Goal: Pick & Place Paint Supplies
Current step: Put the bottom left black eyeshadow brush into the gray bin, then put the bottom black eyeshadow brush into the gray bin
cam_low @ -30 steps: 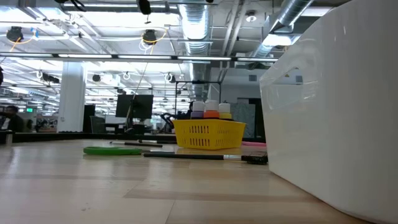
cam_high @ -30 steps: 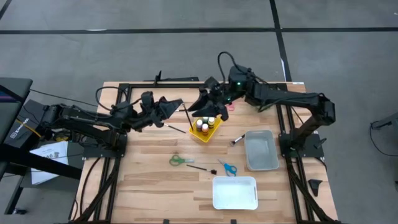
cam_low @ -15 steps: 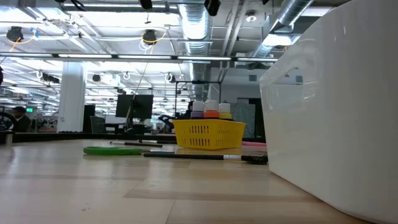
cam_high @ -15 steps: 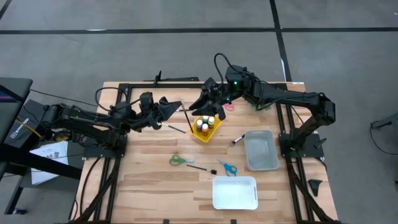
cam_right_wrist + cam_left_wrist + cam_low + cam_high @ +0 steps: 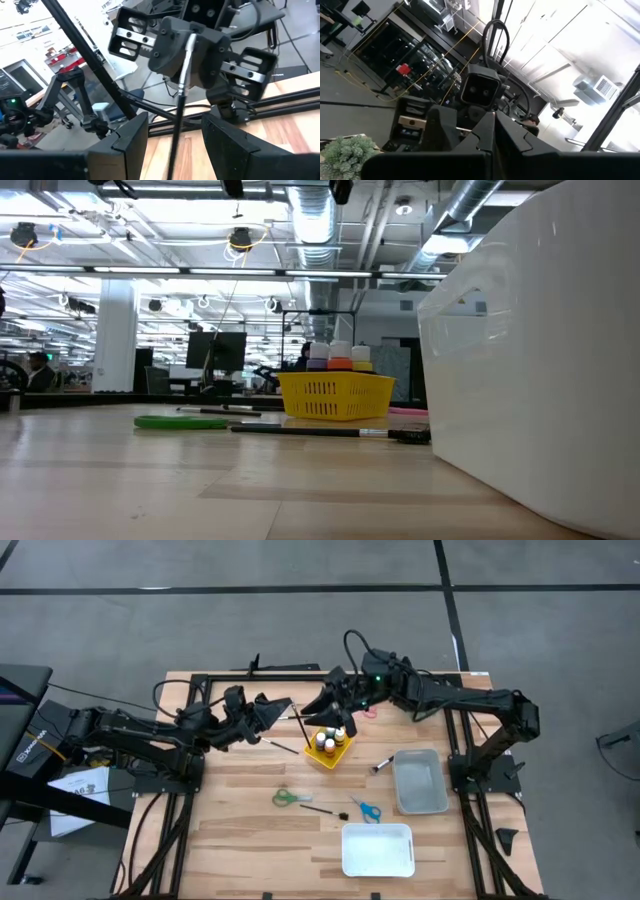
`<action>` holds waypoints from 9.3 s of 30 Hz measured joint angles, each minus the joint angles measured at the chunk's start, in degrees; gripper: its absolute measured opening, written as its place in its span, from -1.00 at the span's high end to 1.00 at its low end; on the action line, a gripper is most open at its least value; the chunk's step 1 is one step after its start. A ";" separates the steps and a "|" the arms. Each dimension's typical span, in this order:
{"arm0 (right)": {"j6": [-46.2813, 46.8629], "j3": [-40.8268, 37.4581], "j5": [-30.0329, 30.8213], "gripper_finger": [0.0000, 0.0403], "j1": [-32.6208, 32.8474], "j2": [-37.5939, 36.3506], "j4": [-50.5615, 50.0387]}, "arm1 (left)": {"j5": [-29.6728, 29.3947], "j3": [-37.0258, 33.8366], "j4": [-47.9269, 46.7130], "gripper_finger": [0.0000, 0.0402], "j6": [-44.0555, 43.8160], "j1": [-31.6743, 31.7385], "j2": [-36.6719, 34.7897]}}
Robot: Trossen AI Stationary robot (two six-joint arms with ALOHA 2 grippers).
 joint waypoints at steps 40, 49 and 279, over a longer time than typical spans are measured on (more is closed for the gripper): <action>0.02 -0.04 -0.10 0.12 -0.05 0.00 -2.09 | -3.90 3.67 6.26 1.00 -0.13 0.57 6.86; 0.04 -0.04 -0.15 0.51 -0.05 0.00 -2.18 | -3.90 3.67 5.77 1.00 -0.15 0.55 6.93; 24.63 -48.54 42.04 0.72 13.45 -58.99 -4.19 | 23.33 8.92 -88.27 0.29 83.38 36.57 22.46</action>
